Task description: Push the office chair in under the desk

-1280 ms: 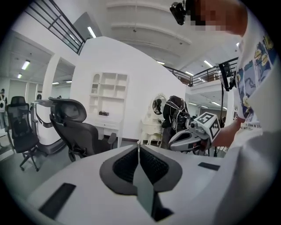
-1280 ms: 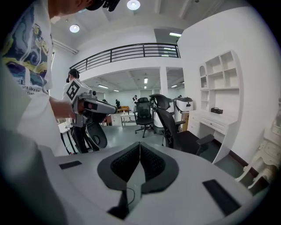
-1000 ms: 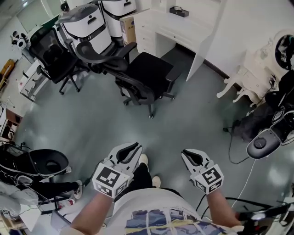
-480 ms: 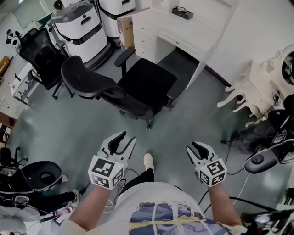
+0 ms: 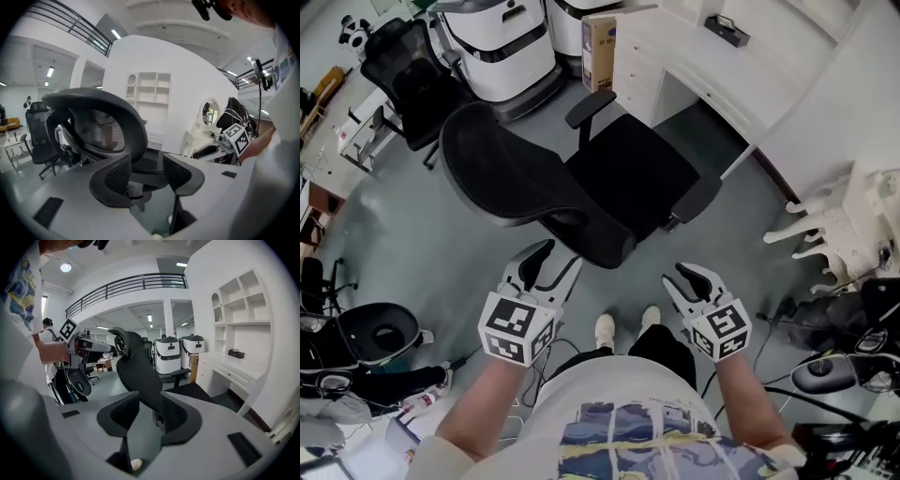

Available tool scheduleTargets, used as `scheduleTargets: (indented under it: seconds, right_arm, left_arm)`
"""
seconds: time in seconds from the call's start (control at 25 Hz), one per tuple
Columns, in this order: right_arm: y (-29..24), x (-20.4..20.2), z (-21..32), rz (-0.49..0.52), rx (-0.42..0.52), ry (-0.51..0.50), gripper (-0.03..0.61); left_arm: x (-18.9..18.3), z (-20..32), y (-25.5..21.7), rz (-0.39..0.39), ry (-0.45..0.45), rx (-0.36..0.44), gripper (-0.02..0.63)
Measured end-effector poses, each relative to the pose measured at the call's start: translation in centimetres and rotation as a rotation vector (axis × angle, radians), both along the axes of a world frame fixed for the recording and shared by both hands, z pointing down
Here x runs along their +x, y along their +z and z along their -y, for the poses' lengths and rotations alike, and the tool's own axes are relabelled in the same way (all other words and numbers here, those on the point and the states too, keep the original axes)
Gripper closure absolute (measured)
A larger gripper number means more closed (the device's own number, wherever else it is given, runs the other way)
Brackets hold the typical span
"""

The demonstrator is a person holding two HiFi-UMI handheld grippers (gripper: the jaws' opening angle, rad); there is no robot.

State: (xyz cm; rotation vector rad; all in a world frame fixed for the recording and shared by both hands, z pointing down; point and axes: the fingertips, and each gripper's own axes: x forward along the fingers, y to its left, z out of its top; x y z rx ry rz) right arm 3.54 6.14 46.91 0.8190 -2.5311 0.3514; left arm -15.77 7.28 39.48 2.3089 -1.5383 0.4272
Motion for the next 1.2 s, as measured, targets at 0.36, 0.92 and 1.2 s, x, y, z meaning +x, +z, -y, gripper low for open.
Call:
scheduleTargets:
  seconds: [0.36, 0.92, 1.2]
  right_arm:
    - [5.8, 2.8, 11.6, -0.075, -0.076, -0.022, 0.397]
    - [19.6, 8.1, 26.8, -0.275, -0.219, -0.027, 0.328]
    - [26.0, 8.4, 27.1, -0.457, -0.253, -0.158, 0.298]
  left_arm:
    - [-0.8, 4.0, -1.5, -0.016, -0.264, 0.01, 0.345]
    - [-3.3, 8.8, -1.9, 0.023, -0.627, -0.002, 0.322]
    - [-3.5, 9.2, -2.1, 0.006, -0.617, -0.023, 0.342]
